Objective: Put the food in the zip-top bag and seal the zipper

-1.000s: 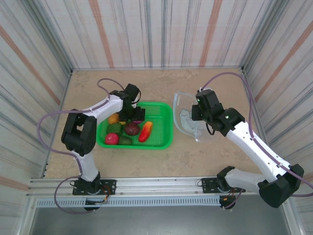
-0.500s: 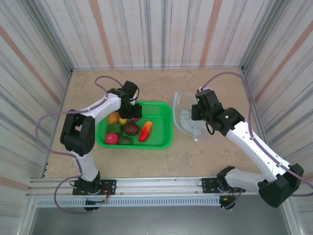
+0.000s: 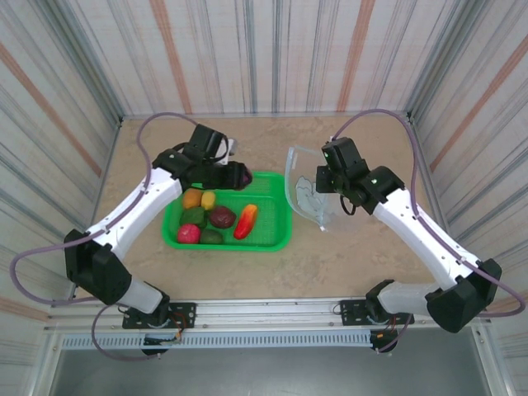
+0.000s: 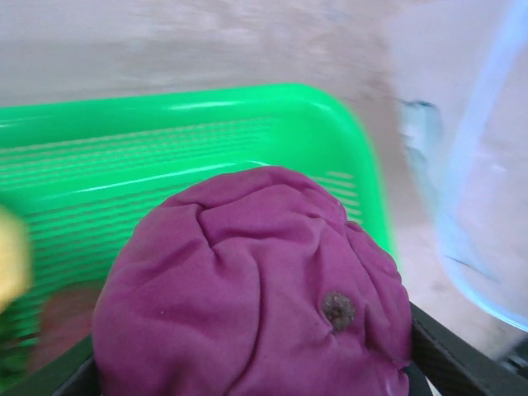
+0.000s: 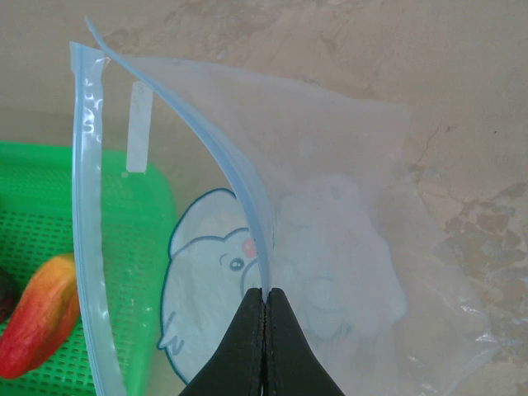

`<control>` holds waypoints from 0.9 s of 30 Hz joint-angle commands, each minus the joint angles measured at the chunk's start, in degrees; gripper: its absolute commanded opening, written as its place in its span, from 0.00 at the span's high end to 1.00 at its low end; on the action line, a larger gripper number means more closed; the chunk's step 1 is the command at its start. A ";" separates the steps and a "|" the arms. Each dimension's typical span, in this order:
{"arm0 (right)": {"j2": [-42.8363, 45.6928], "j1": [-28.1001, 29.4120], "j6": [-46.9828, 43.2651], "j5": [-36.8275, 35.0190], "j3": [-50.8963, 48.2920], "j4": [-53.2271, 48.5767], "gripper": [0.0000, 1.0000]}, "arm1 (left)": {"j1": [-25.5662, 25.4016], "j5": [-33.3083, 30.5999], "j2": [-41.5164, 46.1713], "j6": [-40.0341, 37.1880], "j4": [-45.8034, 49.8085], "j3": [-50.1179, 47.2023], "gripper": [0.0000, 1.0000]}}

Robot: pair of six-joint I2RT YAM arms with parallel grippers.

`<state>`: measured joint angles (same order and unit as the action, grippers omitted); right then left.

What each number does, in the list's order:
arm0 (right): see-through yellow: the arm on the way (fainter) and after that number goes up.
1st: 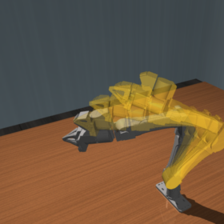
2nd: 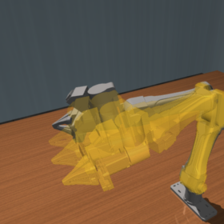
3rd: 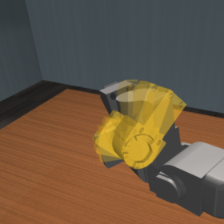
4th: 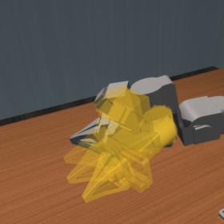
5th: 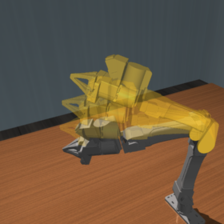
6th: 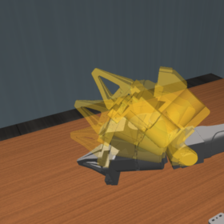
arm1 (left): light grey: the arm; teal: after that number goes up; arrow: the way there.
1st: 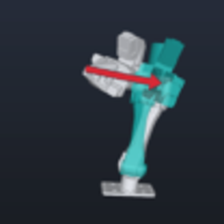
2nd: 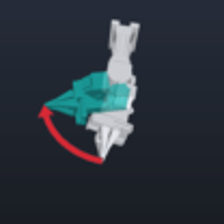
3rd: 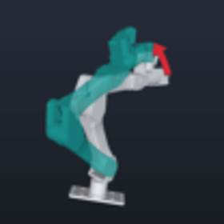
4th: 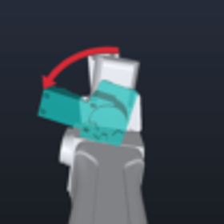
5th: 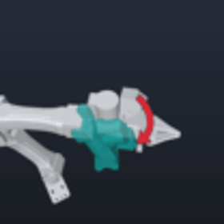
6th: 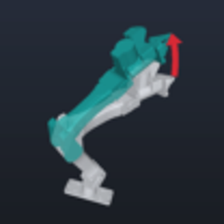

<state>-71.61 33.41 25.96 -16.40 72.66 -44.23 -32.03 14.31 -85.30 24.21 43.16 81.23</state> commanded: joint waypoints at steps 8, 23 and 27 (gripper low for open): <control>-2.99 -0.04 6.51 3.21 5.44 -3.36 1.00 | -9.54 8.72 -14.26 6.19 -3.43 18.51 0.46; -3.87 -3.16 10.71 9.15 12.92 -7.41 1.00 | -14.51 16.57 -33.64 12.08 -10.82 30.83 0.07; -3.54 -4.18 10.21 10.66 11.92 -6.69 1.00 | -14.25 14.75 -31.08 12.36 -13.75 28.36 0.01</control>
<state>-75.09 29.91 35.59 -7.31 84.47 -49.82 -46.11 27.66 -119.61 35.73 33.21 109.49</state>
